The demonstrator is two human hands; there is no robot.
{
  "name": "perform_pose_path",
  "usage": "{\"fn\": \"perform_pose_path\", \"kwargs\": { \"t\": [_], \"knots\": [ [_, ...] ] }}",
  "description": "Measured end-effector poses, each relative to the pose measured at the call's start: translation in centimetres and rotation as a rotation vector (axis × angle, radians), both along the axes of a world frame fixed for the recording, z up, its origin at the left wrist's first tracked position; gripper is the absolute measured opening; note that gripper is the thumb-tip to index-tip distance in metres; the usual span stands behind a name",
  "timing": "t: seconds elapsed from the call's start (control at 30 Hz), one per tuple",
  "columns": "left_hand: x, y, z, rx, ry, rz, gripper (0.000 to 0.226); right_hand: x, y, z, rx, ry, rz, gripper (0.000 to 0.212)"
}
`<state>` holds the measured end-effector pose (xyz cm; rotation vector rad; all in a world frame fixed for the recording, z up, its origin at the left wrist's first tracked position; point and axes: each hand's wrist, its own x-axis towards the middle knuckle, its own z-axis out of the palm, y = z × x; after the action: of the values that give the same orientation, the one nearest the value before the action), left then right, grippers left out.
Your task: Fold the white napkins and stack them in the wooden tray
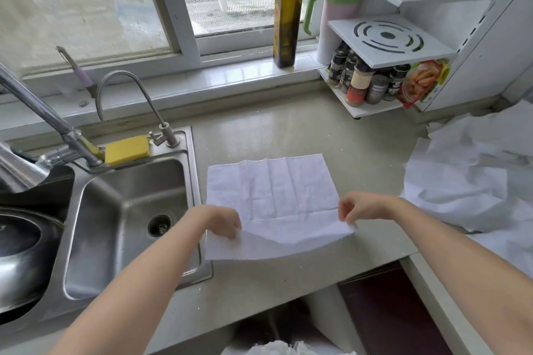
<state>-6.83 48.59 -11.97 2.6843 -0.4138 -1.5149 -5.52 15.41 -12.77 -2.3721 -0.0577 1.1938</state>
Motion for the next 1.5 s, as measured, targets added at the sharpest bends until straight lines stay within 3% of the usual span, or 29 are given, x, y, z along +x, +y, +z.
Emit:
{"fn": "perform_pose_path", "kwargs": {
  "t": [0.1, 0.2, 0.33, 0.53, 0.8, 0.9, 1.13, 1.33, 1.5],
  "knots": [
    [2.0, 1.1, -0.8, -0.166, -0.218, 0.225, 0.02, 1.0, -0.3, -0.4, 0.07, -0.198, -0.206, 0.031],
    [3.9, 1.3, -1.8, -0.192, -0.402, 0.401, 0.022, 2.1, -0.1, -1.2, 0.085, -0.278, -0.284, 0.032],
    [6.0, 0.3, -3.4, -0.146, -0.542, 0.502, 0.022, 4.5, 0.6, -2.8, 0.088, -0.381, -0.326, 0.022],
    [8.6, -0.5, -6.2, -0.107, -0.712, 0.599, 0.023, 8.8, 2.6, -5.4, -0.046, -0.629, -0.401, 0.031],
    [8.8, -1.1, -9.2, -0.028, -0.636, 0.576, 0.032, 11.4, 3.9, -8.5, 0.135, -0.76, -0.288, 0.011],
    [8.6, -2.0, -8.8, 0.011, -0.611, 0.602, 0.031, 11.4, 3.6, -9.0, 0.107, -0.78, -0.323, 0.004],
    [5.5, -3.3, -8.5, 0.04, -0.538, 0.583, 0.032, 8.0, 3.0, -8.6, -0.157, -0.786, -0.29, 0.016],
    [5.0, -2.6, -7.8, -0.015, -0.816, 0.689, 0.028, 8.7, 4.7, -7.6, -0.144, -0.874, -0.349, 0.016],
    [6.3, -2.5, -8.3, 0.005, -0.727, 0.696, 0.032, 9.5, 5.9, -7.9, -0.023, -0.727, -0.452, 0.011]
  ]
}}
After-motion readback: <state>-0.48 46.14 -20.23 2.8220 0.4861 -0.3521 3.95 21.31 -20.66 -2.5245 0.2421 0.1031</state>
